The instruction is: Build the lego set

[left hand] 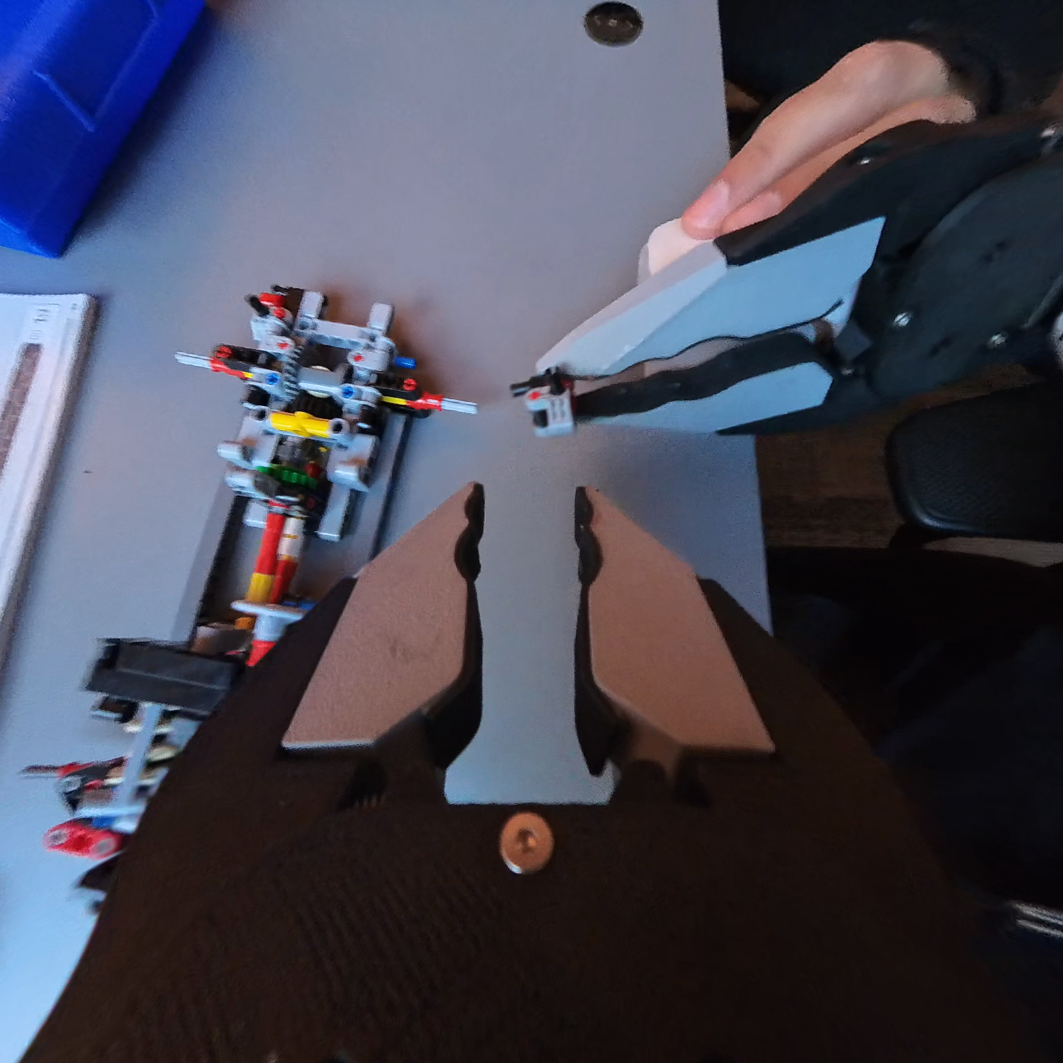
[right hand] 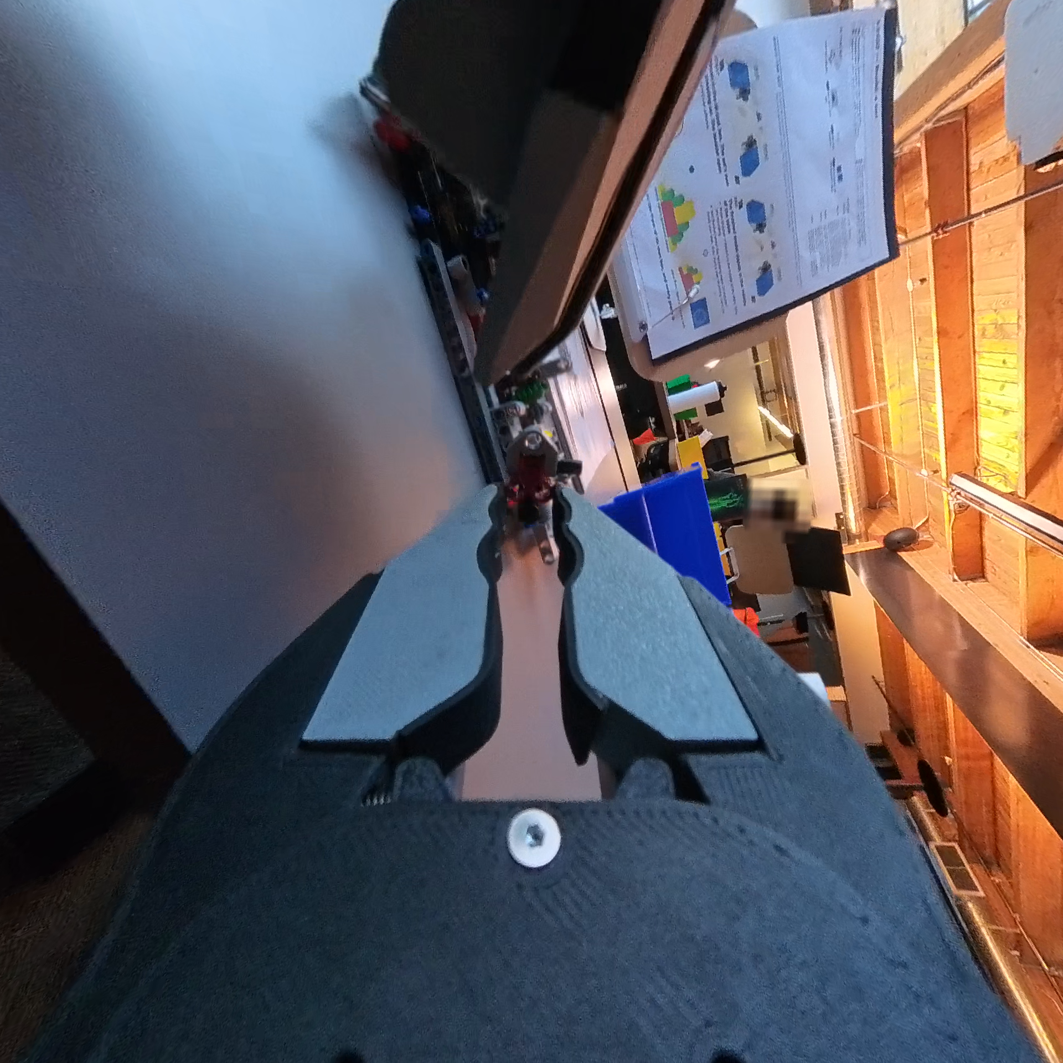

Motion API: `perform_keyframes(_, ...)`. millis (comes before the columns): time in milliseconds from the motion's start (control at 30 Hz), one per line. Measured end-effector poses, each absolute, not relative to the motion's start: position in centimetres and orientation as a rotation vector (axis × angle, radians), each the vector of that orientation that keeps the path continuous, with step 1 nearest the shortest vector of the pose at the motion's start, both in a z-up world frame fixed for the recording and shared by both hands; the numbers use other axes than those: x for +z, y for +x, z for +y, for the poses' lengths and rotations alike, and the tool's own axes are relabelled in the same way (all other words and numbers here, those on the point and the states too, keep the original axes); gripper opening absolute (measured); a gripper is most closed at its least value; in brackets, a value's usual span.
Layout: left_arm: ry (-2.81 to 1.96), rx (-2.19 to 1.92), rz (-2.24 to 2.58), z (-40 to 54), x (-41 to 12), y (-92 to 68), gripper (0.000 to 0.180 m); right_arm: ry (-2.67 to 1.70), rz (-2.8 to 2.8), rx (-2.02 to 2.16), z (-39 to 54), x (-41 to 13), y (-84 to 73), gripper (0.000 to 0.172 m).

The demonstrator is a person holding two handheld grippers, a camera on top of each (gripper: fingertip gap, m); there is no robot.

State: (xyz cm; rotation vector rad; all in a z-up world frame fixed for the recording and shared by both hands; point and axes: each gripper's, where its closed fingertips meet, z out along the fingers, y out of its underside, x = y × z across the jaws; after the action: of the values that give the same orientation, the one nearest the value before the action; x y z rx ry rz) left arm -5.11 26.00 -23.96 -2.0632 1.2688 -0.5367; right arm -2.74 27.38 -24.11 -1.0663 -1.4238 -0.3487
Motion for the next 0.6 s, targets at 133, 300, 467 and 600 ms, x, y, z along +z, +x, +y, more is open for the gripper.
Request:
perform_keyframes(133,-2.015,-0.448,1.343,28.3,-22.1,-5.7,0.032,-1.072,-1.435,-0.402,28.4,-24.3,-1.3,0.012)
perform_keyframes(300,-2.073,-0.370,1.499,31.7,-23.0,-6.0,0.040,-1.050,-1.447,-0.466,29.4,-24.4,-0.2,0.012)
perform_keyframes(467,-2.169,-0.228,1.635,34.5,-25.3,-7.1,0.056,-1.081,-1.483,-0.556,31.3,-25.4,1.6,0.012)
perform_keyframes(600,-2.197,-0.233,1.694,34.7,-26.1,-7.2,0.063,-1.103,-1.504,-0.549,32.4,-25.9,2.0,0.012)
